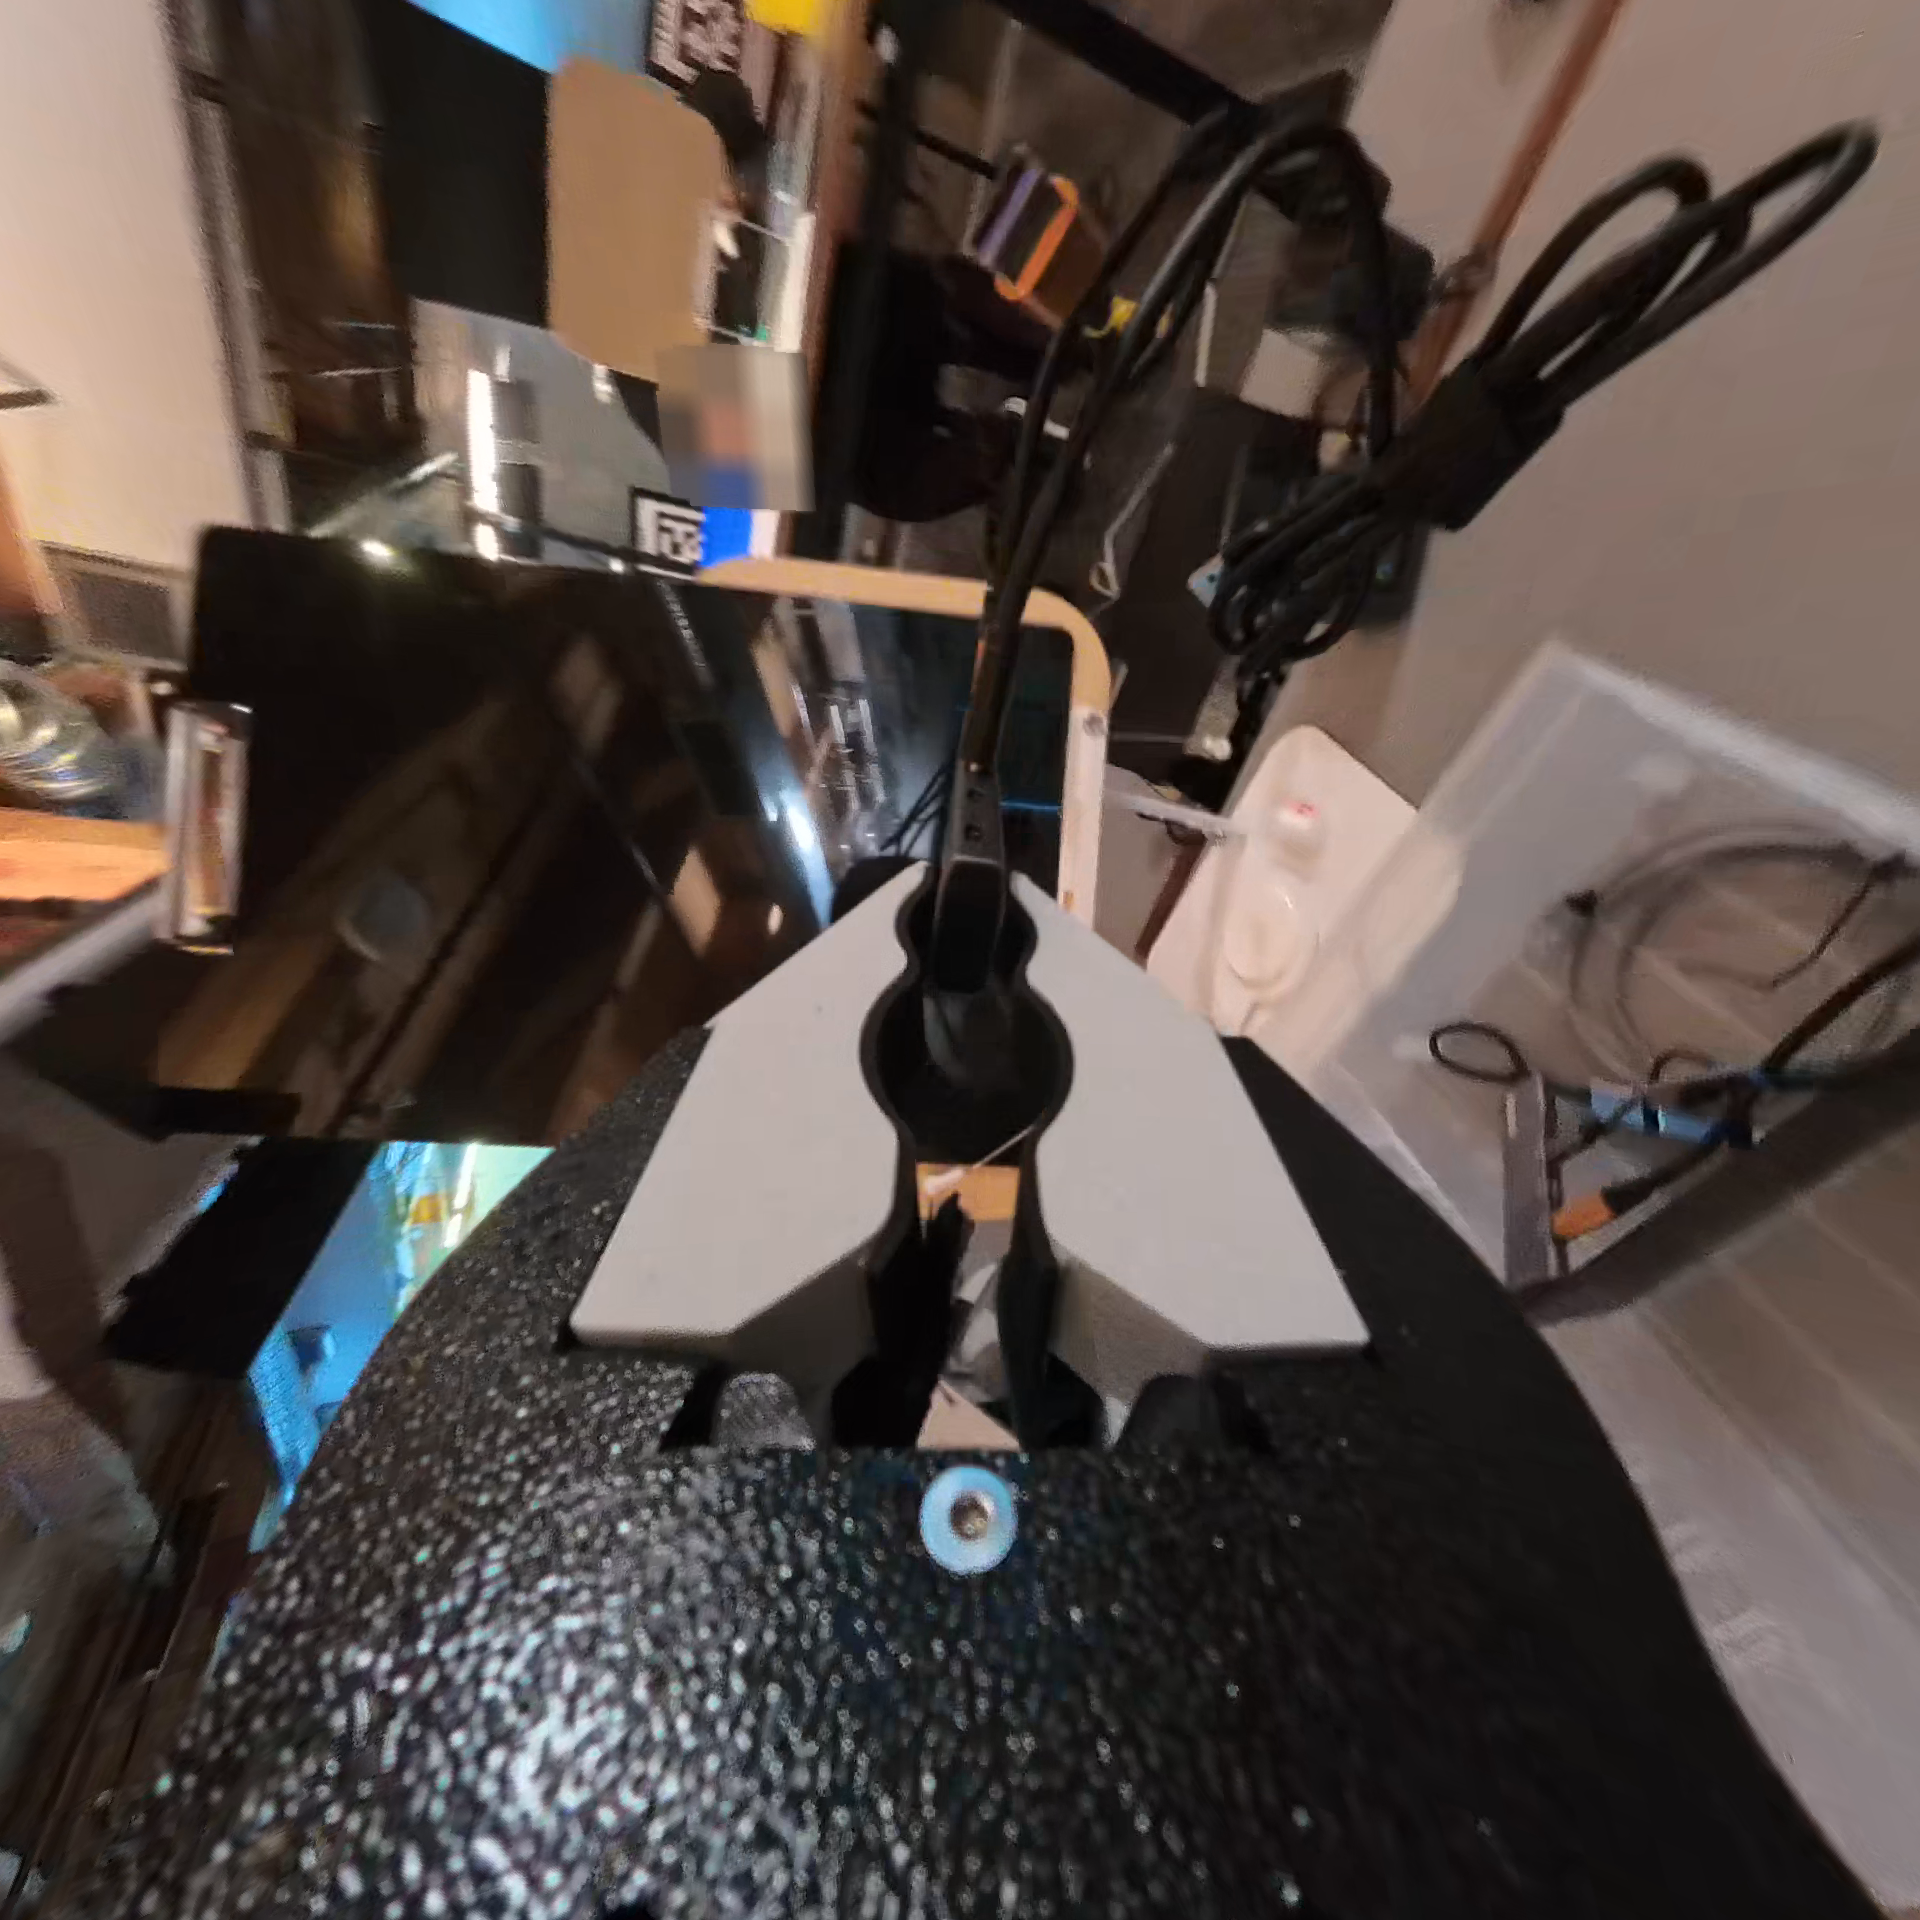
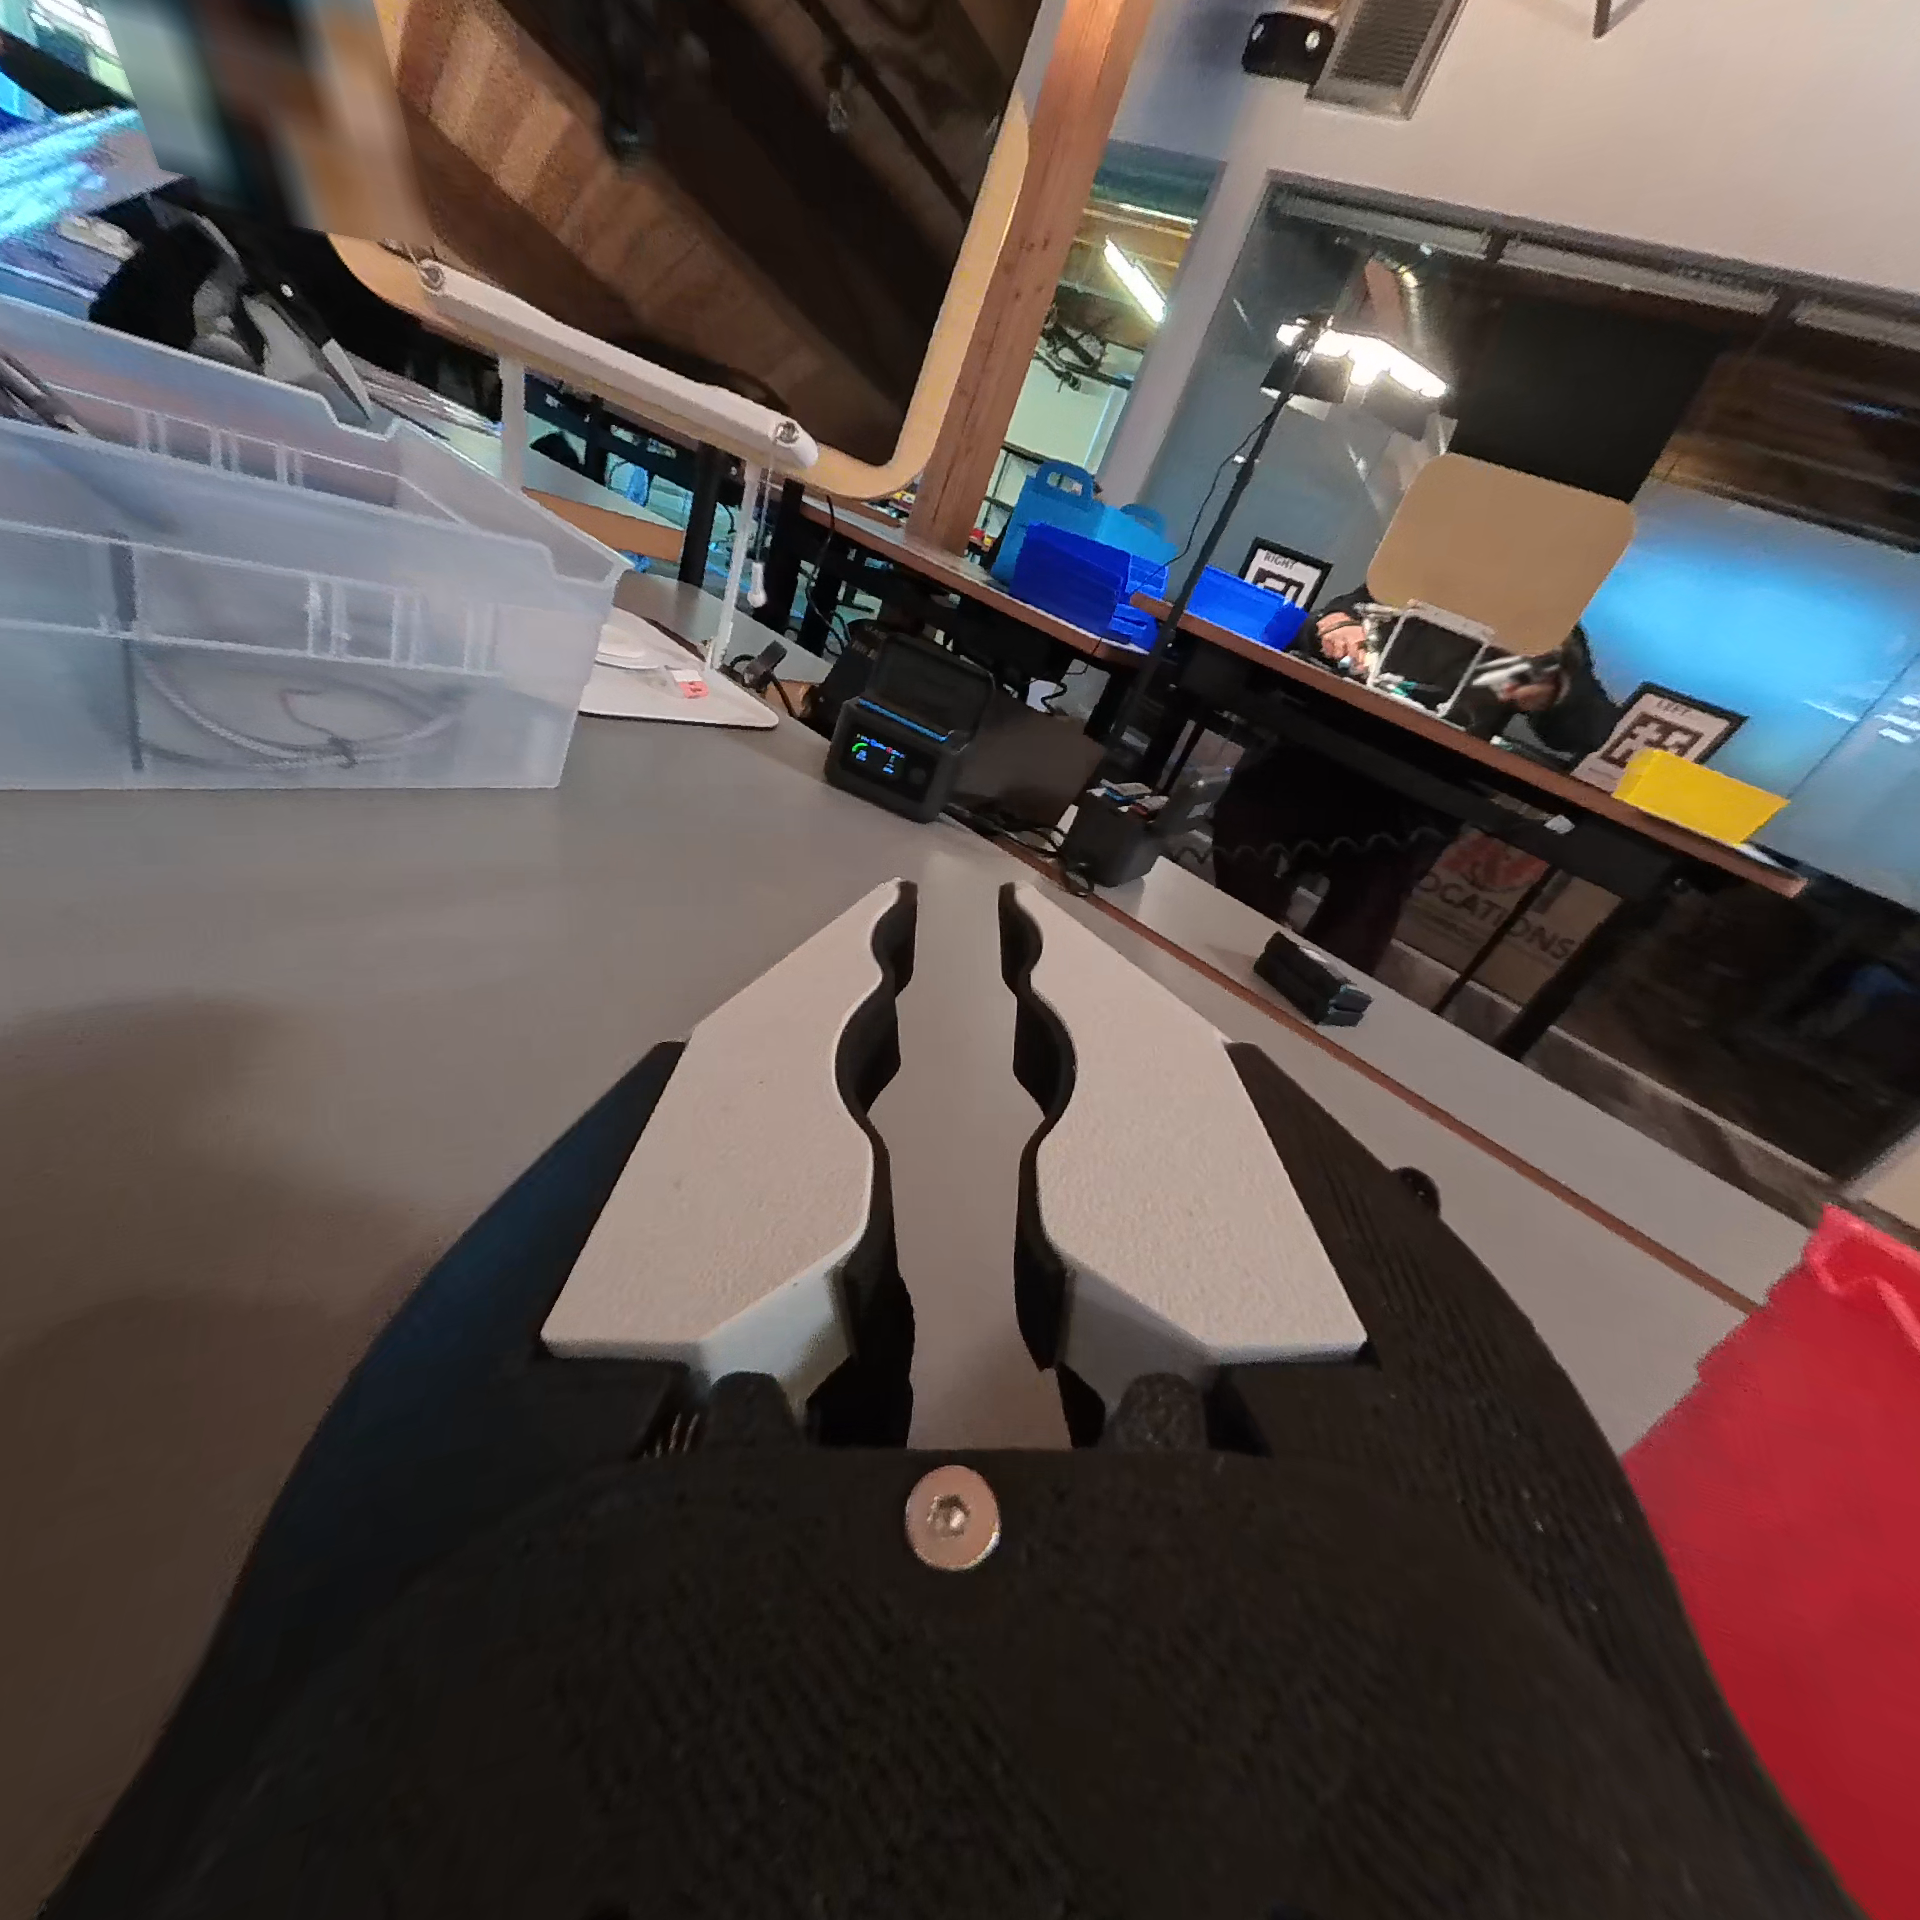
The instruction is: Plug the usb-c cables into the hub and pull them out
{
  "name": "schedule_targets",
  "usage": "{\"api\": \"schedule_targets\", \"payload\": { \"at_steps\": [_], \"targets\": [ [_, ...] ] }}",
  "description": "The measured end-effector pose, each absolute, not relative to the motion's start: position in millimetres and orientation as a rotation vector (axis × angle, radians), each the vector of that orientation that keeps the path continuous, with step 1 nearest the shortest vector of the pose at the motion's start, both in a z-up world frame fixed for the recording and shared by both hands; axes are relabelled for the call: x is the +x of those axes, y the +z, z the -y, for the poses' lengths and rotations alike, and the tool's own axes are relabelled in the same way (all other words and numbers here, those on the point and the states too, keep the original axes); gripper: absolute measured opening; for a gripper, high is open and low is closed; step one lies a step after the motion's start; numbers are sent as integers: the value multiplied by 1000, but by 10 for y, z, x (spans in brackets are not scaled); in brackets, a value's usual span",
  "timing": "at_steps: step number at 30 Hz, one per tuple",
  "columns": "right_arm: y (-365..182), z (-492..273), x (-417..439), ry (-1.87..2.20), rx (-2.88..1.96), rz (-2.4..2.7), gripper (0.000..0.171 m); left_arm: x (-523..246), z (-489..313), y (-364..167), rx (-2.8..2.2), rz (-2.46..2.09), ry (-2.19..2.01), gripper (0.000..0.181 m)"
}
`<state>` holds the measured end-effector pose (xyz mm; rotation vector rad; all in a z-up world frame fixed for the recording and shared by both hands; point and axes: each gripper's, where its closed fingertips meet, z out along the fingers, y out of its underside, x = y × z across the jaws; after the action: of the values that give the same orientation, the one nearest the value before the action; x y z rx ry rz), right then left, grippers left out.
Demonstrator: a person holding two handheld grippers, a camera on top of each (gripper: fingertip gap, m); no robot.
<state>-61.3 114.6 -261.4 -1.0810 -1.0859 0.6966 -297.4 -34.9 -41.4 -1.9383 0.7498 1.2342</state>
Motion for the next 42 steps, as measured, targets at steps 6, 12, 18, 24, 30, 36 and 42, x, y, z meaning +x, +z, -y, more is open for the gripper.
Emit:
{"api": "schedule_targets", "payload": {
  "at_steps": [6, 12, 18, 24, 30, 36, 42],
  "targets": [
    [-2536, -1195, -518, 635, -1042, 1047, 14, -2250, -14, -621, -1863, -502, 1135, 7],
    [-2403, -1208, -444, 587, -982, 995, 13, -1414, -657, -1593, -1918, -462, 854, 7],
    [-2414, -1306, -431, 607, -1016, 990, 13, -1250, -1231, -2291, -1756, -586, 985, 7],
    [-2522, -1377, -437, 465, -1016, 1078, 15, -1201, -1389, -2785, -1606, -806, 1132, 8],
    [-2900, -1328, -649, 272, -975, 1335, 30, -1090, -1353, -3117, -1657, -913, 1071, 7],
    [-3111, -1316, -867, -11, -777, 1468, 42, -1074, -1276, -3311, -1667, -1032, 997, 7],
    [-3252, -1199, -987, -131, -568, 1559, 37, -1152, -1199, -3338, -1637, -1113, 971, 7]
  ]
}}
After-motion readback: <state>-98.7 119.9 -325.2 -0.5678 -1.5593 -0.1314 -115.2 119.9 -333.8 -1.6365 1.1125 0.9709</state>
